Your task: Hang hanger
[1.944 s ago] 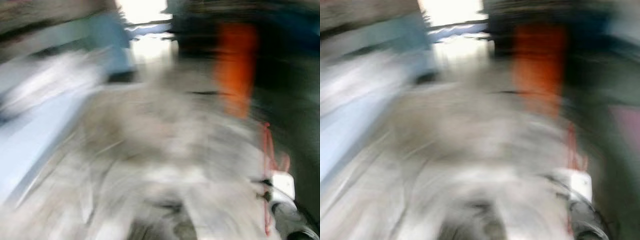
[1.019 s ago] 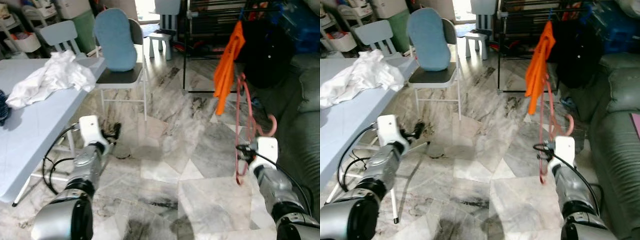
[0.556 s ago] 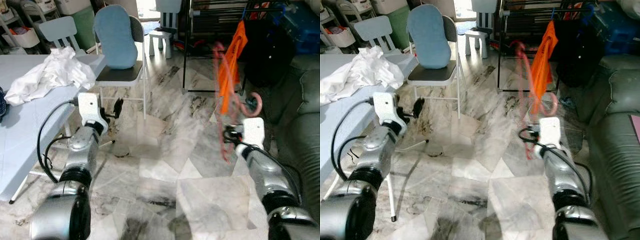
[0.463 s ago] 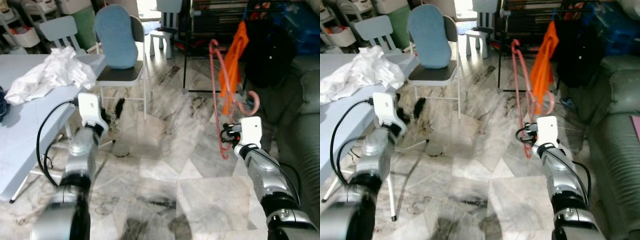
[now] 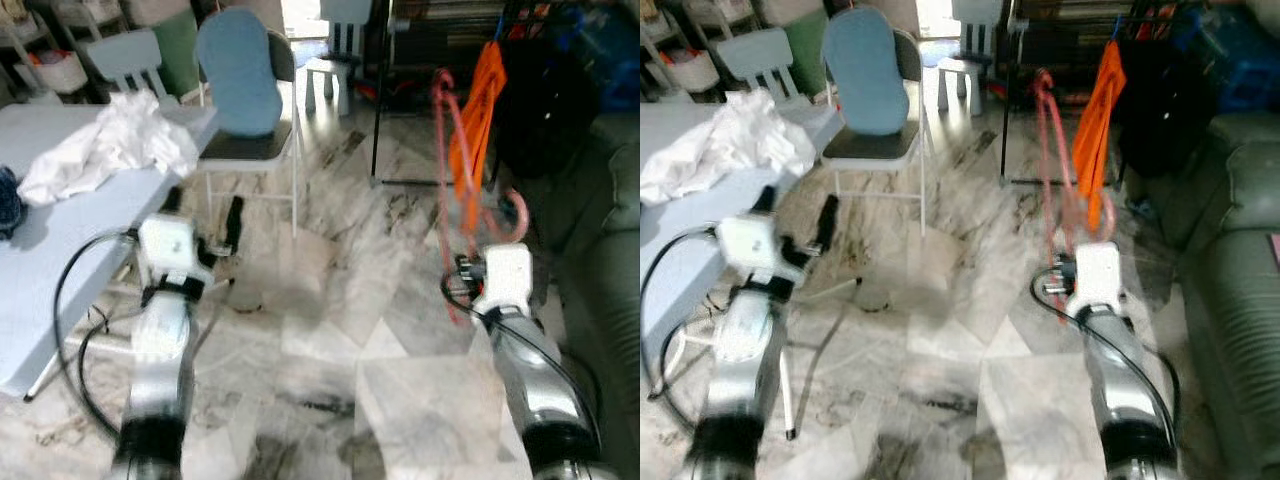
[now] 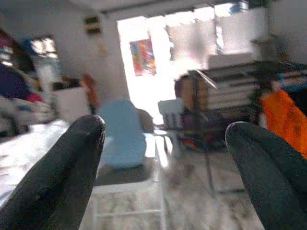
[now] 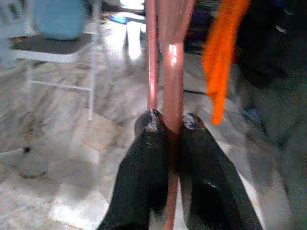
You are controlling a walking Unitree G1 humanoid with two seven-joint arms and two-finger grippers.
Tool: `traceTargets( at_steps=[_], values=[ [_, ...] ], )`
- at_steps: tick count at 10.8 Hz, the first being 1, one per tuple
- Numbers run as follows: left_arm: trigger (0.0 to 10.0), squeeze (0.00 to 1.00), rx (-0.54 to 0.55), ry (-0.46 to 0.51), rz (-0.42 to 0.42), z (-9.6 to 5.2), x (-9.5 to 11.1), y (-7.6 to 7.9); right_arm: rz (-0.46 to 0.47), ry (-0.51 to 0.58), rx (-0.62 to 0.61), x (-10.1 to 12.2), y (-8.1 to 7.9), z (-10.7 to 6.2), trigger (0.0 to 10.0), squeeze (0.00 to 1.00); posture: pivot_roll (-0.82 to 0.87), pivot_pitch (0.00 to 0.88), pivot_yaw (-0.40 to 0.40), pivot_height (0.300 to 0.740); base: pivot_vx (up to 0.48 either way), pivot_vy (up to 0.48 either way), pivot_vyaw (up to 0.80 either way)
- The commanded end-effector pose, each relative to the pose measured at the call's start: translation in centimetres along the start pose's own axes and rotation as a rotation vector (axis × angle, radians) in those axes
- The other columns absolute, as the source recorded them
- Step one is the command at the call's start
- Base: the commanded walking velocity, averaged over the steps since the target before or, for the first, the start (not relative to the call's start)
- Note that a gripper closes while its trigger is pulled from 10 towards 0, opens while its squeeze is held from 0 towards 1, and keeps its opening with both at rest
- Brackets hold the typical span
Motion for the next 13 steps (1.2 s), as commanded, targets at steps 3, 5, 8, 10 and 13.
traceTargets(
  at_steps=[3,5,8,10,13],
  values=[
    [10.0,0.00,0.012,-0.139,0.058,-3.5,-2.5,-1.6,0.067,-0.120,-0.120,-2.3,1.2,-1.5,10.0,0.00,-0.24,0.000,0.069,0.740,0.000,0.000,0.00],
    [10.0,0.00,0.005,-0.218,0.045,-3.8,-3.9,-2.1,0.079,-0.148,-0.102,-2.8,0.4,-2.2,10.0,0.00,-0.25,0.000,0.090,0.740,0.000,0.000,0.00],
    [10.0,0.00,-0.010,-0.281,-0.009,-3.8,-5.0,-1.3,0.109,-0.187,-0.086,-3.1,-0.6,-3.1,10.0,0.00,-0.28,0.000,0.122,0.740,0.000,0.000,0.00],
    [10.0,0.00,-0.029,-0.303,-0.026,-4.0,-5.6,-0.8,0.112,-0.232,-0.073,-3.6,-1.1,-3.5,10.0,0.00,-0.29,0.000,0.130,0.740,0.000,0.000,0.00],
    [10.0,0.00,-0.041,-0.312,-0.047,-3.7,-5.8,-0.2,0.072,-0.321,-0.033,-4.8,-1.5,-4.3,10.0,0.00,-0.29,0.000,0.130,0.740,0.184,0.000,0.00]
  ],
)
Point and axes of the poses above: a point about 5 cm out from each wrist's last joint towards the gripper, its own z axis pointing out of the wrist towards the gripper, its own x axis along the axis of the wrist's last joint, y = z × x, the point moved 2 cm from there along z, pointing out of the wrist towards the gripper, and after that the axes turned 1 degree about -z, right-handed, at the moved point
